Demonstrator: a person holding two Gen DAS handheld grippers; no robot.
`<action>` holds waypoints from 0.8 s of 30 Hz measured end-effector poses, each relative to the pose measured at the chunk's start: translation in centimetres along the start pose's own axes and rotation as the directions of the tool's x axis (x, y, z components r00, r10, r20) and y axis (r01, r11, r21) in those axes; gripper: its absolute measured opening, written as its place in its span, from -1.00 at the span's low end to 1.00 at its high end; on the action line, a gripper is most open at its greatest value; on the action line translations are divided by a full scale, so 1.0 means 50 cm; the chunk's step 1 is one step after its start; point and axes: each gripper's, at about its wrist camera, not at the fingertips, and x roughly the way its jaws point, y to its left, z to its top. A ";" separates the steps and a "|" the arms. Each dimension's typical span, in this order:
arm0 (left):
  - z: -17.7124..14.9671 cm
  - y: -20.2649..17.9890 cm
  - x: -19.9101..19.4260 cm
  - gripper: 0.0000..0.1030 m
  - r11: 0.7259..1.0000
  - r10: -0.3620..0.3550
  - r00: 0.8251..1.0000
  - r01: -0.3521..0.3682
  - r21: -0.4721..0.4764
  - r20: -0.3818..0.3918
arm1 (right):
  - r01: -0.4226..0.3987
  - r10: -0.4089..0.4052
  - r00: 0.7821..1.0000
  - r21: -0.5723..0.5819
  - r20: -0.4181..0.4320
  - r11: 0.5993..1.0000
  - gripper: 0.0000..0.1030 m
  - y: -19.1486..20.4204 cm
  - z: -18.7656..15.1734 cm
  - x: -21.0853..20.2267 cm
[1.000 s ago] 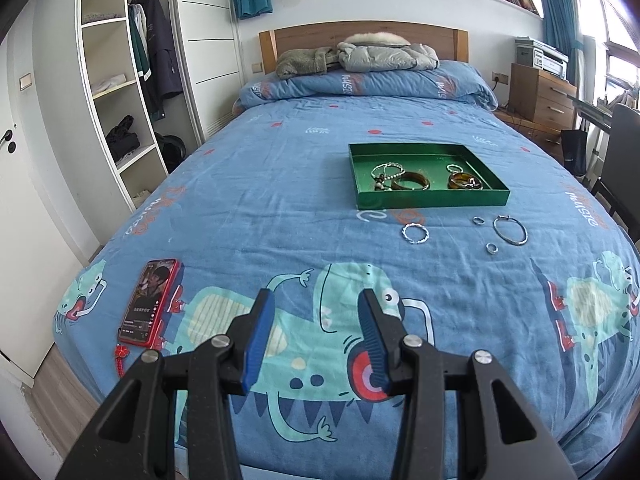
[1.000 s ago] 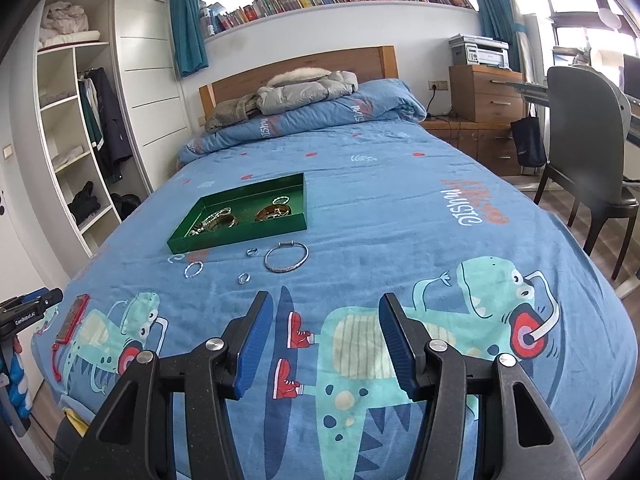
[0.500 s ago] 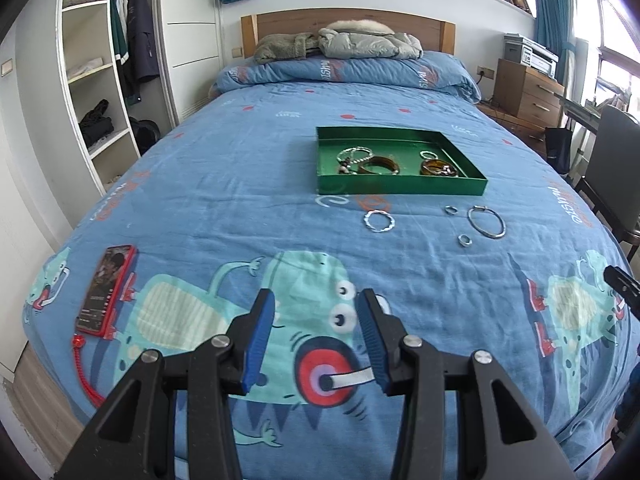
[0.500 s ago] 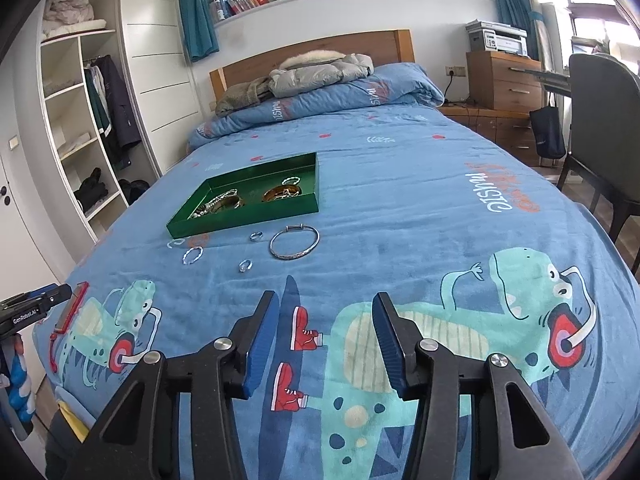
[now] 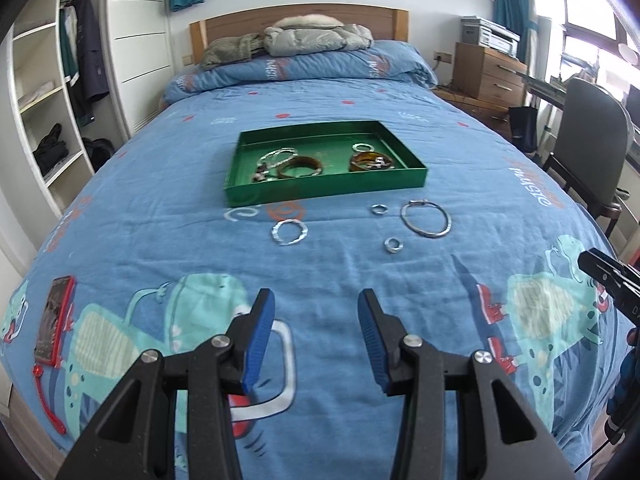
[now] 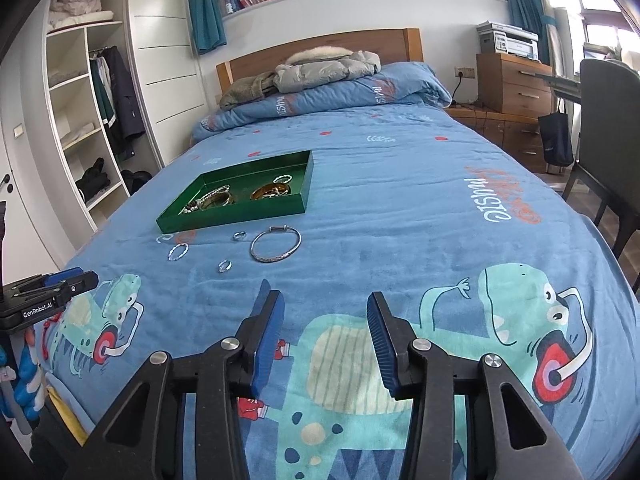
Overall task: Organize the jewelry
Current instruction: 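Grasp the silver stone ring with the left gripper while the right gripper grasps the large silver bangle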
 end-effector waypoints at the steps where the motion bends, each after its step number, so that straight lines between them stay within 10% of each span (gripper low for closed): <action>1: 0.003 -0.010 0.007 -0.20 1.000 -0.004 1.000 0.004 0.011 -0.001 | 0.000 0.000 1.000 0.006 -0.001 1.000 -0.17 -0.005 0.002 0.003; 24: 0.035 -0.126 0.189 -0.20 0.986 -0.077 0.994 0.087 0.143 -0.071 | -0.004 0.005 0.999 0.022 -0.051 1.000 -0.18 -0.041 0.021 0.135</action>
